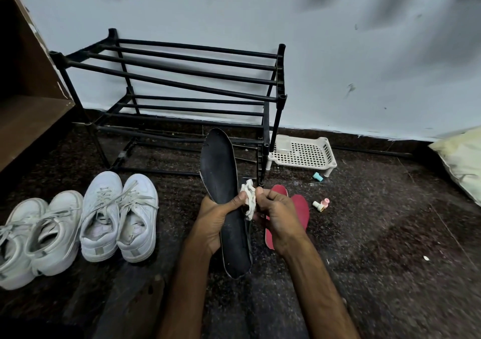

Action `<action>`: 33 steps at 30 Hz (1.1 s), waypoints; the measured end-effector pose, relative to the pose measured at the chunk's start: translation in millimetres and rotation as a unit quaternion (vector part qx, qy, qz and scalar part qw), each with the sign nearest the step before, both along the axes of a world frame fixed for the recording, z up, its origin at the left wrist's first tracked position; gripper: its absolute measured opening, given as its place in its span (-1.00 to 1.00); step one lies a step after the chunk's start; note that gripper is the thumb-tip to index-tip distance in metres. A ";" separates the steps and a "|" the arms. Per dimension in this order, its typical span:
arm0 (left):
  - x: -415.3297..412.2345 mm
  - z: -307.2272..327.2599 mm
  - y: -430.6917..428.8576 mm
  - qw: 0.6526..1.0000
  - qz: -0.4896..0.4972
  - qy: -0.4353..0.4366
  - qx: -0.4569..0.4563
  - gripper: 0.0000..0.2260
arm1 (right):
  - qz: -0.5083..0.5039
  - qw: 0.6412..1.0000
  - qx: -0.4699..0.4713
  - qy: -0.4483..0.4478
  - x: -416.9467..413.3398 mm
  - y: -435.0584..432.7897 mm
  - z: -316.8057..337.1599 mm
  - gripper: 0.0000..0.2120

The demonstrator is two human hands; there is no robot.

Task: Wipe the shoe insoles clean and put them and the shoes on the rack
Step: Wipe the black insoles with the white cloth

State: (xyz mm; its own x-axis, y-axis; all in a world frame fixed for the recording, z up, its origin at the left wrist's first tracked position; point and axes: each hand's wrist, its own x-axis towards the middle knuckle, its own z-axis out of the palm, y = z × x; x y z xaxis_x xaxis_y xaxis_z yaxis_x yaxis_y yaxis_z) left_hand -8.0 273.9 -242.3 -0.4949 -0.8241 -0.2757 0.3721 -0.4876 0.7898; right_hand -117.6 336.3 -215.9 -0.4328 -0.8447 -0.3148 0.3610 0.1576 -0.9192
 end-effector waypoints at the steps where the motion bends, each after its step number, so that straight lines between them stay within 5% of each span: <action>1: 0.4 0.1 0.1 1.000 -0.003 0.000 -0.001 -0.70 | 0.004 1.000 0.001 -0.005 0.6 0.4 0.5 -0.82; 15: -1.7 2.4 -4.0 0.999 0.007 -0.051 -0.017 -0.71 | 0.041 0.975 -0.009 0.219 -2.4 -3.9 0.5 -0.59; 22: 0.3 -0.8 -3.6 0.999 0.040 0.008 0.022 -0.77 | 0.032 0.997 -0.018 0.066 -5.1 -0.7 5.6 -0.85; 33: 1.3 -3.6 -4.7 0.998 0.029 -0.001 -0.057 -0.86 | 0.056 0.991 -0.017 0.120 -0.4 -4.5 6.0 -0.64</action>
